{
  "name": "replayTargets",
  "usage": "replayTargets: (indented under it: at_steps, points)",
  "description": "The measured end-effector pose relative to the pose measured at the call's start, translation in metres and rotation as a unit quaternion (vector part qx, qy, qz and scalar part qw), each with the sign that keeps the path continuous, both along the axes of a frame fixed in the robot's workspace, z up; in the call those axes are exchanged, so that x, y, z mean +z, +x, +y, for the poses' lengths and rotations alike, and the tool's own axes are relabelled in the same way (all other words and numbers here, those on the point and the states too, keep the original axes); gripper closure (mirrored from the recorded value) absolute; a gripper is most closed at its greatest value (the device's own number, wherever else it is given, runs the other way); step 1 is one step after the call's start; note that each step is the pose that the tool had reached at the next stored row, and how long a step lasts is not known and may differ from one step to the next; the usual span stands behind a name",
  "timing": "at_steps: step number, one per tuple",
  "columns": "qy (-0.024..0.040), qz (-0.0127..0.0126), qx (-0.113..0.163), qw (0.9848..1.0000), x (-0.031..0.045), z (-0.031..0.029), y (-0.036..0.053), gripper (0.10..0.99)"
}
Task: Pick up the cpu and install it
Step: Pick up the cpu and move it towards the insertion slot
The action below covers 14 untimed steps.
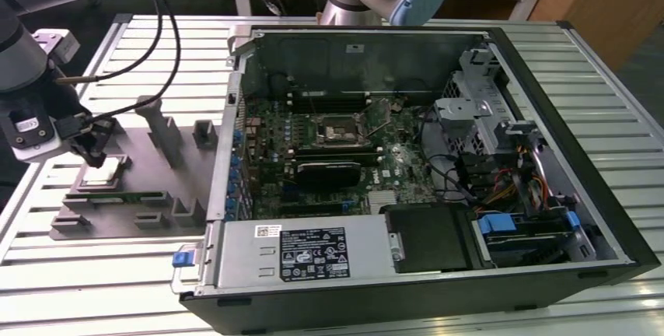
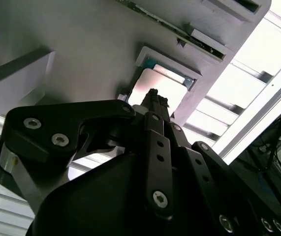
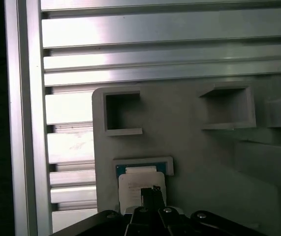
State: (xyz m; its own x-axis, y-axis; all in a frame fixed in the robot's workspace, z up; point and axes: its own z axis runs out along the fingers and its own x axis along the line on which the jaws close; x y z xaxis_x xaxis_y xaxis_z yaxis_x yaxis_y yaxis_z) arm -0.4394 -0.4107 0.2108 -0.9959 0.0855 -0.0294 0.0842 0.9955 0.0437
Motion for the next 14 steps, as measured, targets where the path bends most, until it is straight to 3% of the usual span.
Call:
replayTargets:
  at_steps: [7, 14]
  points:
    - [0.0000, -0.0001, 0.000, 1.0000, -0.0080, -0.0007, -0.0038, 0.980]
    - [-0.0003, 0.0000, 0.000, 1.0000, -0.0092, -0.0013, -0.0041, 0.980]
